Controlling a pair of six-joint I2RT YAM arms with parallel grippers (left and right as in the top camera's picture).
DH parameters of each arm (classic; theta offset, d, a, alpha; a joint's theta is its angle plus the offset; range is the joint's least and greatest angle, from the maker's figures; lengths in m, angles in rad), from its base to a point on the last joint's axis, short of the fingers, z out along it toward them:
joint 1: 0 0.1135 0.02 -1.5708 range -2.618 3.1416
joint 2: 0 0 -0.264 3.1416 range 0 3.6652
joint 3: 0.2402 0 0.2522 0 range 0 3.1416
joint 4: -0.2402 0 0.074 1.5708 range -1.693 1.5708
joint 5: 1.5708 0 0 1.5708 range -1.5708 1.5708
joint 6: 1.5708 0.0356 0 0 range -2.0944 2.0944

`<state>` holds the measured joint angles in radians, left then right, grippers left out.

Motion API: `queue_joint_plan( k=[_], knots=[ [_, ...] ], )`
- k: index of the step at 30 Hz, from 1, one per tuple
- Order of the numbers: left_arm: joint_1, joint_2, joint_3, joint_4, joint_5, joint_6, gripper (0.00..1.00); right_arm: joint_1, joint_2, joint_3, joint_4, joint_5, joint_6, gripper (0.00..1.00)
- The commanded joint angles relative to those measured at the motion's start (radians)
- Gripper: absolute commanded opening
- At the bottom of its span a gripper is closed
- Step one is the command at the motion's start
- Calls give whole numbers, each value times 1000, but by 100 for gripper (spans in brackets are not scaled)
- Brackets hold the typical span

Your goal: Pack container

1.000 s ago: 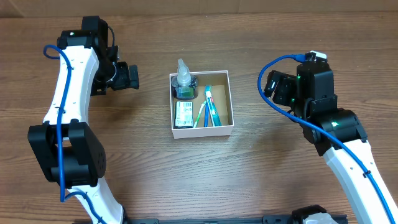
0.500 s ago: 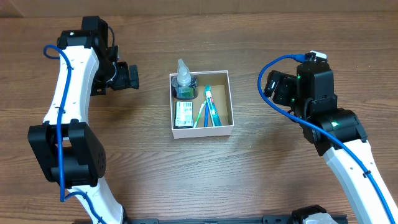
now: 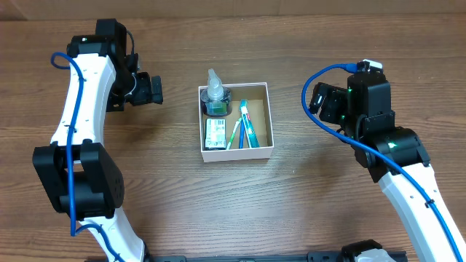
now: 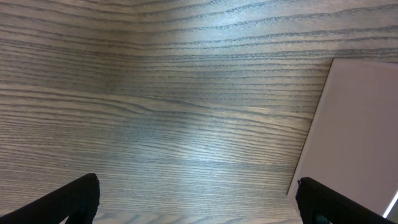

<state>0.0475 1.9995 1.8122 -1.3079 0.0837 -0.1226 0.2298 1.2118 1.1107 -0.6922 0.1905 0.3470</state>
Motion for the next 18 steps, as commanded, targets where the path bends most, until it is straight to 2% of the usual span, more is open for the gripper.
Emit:
queue_joint_plan(
  k=[1,6,9,18],
  knots=[
    [-2,-18,-3,4,18,22,100,-2,-16,14,23,10,-2,100],
    [-2,-18,-3,4,18,22,100,-1,-166,0,151,8,-3,100],
    [-2,-18,-3,4,18,22,100,-1,-310,-39,290,6,-2,100],
    [-2,-18,-3,4,18,22,100,-23,-819,-321,762,19,-7,100]
  ],
)
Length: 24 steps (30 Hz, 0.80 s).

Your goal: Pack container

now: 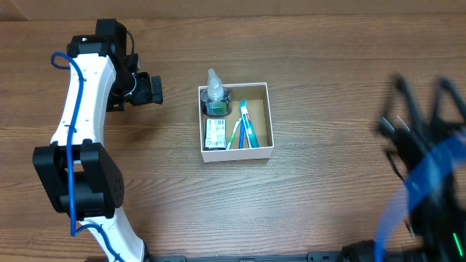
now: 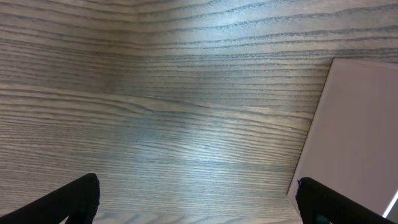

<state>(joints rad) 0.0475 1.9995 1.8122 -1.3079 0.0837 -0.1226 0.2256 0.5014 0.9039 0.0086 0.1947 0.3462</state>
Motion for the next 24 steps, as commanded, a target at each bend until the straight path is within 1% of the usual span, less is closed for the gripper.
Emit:
queue_joint_plan(
  k=[1,6,8,11,14,16,18,24],
  knots=[
    [-2,-18,-3,4,18,22,100,-26,-168,-161,100,14,-6,100],
    [-2,-18,-3,4,18,22,100,-47,-370,-346,154,10,-6,100],
    [-2,-18,-3,4,18,22,100,-50,-421,-405,163,-5,-6,100],
    [-2,-18,-3,4,18,22,100,-63,-495,-525,219,-45,-6,100],
    [-2,-18,-3,4,18,22,100,-74,-498,-620,314,-87,-6,100],
    [-2,-18,-3,4,18,22,100,-76,-498,-668,344,-103,-6,100],
    [-2,-18,-3,4,18,22,100,-76,-498,-705,341,-107,-8,100],
    [-2,-18,-3,4,18,22,100,-76,-499,-805,300,-127,-114,100]
  ],
)
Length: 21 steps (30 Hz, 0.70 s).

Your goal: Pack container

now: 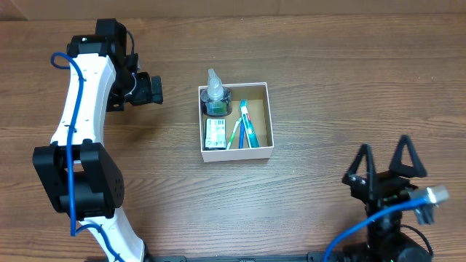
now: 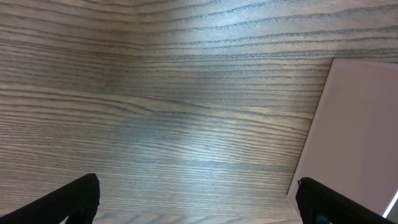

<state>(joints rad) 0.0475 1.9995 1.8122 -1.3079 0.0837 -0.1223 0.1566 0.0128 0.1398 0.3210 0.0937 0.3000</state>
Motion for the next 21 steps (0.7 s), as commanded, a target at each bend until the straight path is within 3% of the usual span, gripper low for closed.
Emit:
queue_joint_plan(
  k=[1,11,21],
  knots=[
    [-2,-18,-3,4,18,22,100,-6,-10,-54,-25,-43,-99,100],
    [-2,-18,-3,4,18,22,100,-7,-10,-89,-222,-142,-280,100],
    [-2,-18,-3,4,18,22,100,-7,-10,-89,-398,-140,-357,100]
  ],
)
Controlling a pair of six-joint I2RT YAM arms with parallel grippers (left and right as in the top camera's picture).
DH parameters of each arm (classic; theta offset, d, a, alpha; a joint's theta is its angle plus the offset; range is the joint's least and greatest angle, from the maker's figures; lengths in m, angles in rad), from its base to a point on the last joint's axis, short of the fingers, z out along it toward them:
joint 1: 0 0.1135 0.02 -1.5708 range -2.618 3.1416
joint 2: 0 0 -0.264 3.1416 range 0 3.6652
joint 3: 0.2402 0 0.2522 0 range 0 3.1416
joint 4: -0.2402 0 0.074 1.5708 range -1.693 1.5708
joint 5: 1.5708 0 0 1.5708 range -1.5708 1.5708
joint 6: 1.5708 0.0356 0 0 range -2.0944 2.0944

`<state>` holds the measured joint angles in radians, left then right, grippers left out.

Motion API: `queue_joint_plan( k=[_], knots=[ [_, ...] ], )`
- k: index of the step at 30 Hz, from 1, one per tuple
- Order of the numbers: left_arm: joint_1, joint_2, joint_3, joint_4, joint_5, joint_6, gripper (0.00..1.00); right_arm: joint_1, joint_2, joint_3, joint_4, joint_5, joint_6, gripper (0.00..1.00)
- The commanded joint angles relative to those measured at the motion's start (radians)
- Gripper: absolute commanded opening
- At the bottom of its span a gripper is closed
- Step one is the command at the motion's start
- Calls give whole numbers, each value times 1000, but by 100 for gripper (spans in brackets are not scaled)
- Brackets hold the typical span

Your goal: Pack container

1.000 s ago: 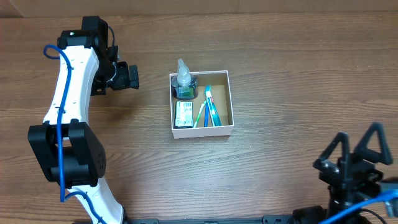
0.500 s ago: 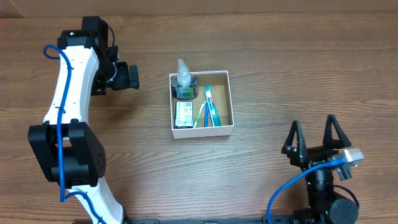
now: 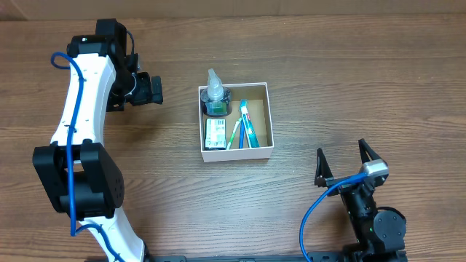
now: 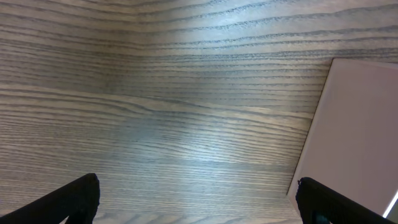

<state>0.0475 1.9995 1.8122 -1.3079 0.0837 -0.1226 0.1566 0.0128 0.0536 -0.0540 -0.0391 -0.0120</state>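
A white box (image 3: pixel 237 153) sits mid-table. In it stand a clear bottle with a dark green base (image 3: pixel 216 94), a small printed packet (image 3: pixel 214 133) and green and blue toothbrush-like items (image 3: pixel 244 125). My left gripper (image 3: pixel 155 89) hovers left of the box, open, with nothing in it. In the left wrist view its dark fingertips (image 4: pixel 78 198) stand wide apart over bare wood, and the box's white wall (image 4: pixel 354 130) is at the right. My right gripper (image 3: pixel 342 161) is at the lower right, well clear of the box, open and empty.
The wooden table (image 3: pixel 328 65) surrounds the box. A blue cable (image 3: pixel 313 215) loops beside the folded right arm near the front edge. The left arm's white links (image 3: pixel 80 109) run down the left side.
The right gripper has shifted left near the front edge, still open. The left arm, the box and its contents have not moved.
The right arm first stood raised to the right of the box. It then showed as a blur at the right edge, then folded low at the front right with its fingers spread, and now a little further left. The left arm stayed still throughout.
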Motion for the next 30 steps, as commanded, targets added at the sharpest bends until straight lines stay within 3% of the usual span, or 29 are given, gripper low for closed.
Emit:
queue_joint_plan(
  k=[1,9,30],
  knots=[
    [-2,-18,-3,4,18,22,100,-8,-10,-2,-38,-8,-45,100],
    [-2,-18,-3,4,18,22,100,-9,-10,-2,-126,-8,-44,100],
    [-2,-18,-3,4,18,22,100,-29,-10,-2,-124,-8,-44,100]
  ],
)
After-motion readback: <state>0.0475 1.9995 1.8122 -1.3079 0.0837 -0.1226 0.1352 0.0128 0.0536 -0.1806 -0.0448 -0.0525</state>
